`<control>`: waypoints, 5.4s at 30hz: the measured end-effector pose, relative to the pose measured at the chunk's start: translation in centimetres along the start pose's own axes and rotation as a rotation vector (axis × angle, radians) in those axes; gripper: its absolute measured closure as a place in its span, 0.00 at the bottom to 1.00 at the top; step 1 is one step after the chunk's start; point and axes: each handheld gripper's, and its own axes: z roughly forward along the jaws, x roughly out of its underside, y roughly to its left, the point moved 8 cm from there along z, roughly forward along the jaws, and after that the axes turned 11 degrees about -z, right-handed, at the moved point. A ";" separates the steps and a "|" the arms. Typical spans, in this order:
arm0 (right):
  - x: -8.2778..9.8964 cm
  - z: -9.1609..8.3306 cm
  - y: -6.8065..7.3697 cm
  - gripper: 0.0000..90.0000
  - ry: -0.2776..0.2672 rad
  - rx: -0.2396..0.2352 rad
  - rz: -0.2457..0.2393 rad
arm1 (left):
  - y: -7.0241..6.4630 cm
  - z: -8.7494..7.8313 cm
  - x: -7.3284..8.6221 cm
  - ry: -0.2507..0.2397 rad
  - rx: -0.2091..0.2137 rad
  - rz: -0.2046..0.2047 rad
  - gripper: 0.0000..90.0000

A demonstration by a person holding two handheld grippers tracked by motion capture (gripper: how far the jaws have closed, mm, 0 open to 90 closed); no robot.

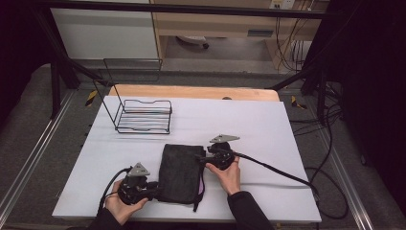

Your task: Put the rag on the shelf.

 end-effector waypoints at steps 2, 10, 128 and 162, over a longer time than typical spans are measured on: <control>0.2 0.8 -0.2 0.50 0.022 0.009 0.016 | 0.4 0.0 -0.3 -0.018 0.003 -0.015 0.70; -0.1 1.2 -0.1 0.87 0.005 -0.047 0.021 | 0.0 0.9 0.6 0.052 0.049 -0.034 0.87; -0.8 1.8 -0.3 0.87 0.075 -0.070 0.062 | 6.2 6.9 -9.3 -0.041 -0.044 -0.049 0.87; -3.7 -3.5 1.6 0.88 -0.132 -0.047 -0.004 | 3.2 1.4 -11.0 -0.219 -0.016 0.040 0.91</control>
